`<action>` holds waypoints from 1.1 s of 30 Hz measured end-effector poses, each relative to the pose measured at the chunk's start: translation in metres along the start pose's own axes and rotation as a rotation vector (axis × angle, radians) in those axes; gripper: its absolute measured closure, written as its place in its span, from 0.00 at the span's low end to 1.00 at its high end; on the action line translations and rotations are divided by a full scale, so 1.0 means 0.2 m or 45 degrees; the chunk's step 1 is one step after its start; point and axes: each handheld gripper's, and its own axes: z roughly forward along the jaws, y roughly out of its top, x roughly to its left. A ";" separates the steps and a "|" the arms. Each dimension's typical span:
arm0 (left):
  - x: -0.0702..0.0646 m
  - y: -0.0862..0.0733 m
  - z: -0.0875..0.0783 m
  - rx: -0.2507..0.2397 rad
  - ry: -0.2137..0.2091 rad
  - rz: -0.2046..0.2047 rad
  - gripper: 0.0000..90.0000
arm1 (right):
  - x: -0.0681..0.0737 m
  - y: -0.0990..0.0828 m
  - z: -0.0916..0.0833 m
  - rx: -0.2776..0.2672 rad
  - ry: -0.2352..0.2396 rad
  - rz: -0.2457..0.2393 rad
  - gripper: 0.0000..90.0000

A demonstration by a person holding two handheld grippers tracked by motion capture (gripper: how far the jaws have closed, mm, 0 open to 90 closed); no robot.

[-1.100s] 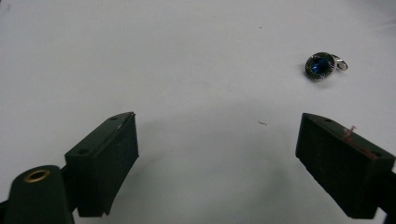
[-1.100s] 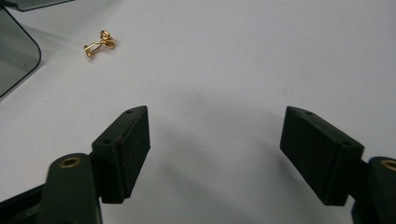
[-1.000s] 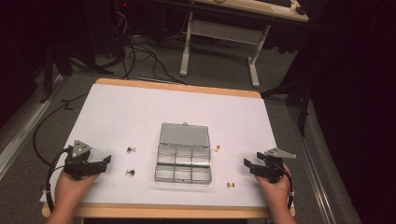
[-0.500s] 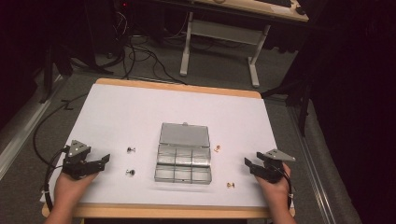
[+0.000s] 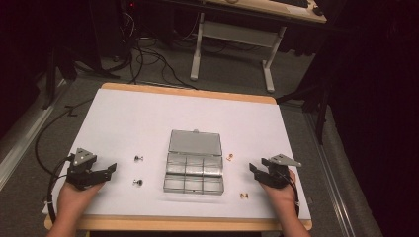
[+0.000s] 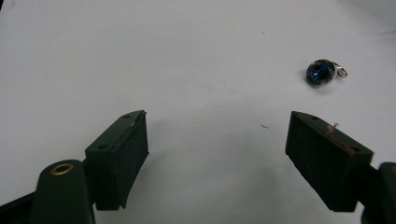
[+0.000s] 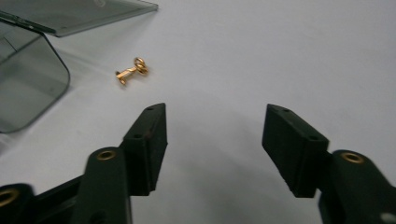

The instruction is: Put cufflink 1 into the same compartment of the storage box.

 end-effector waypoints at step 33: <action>-0.01 0.00 0.01 0.020 0.005 0.014 0.24 | 0.24 0.19 0.30 0.159 0.076 -0.018 0.88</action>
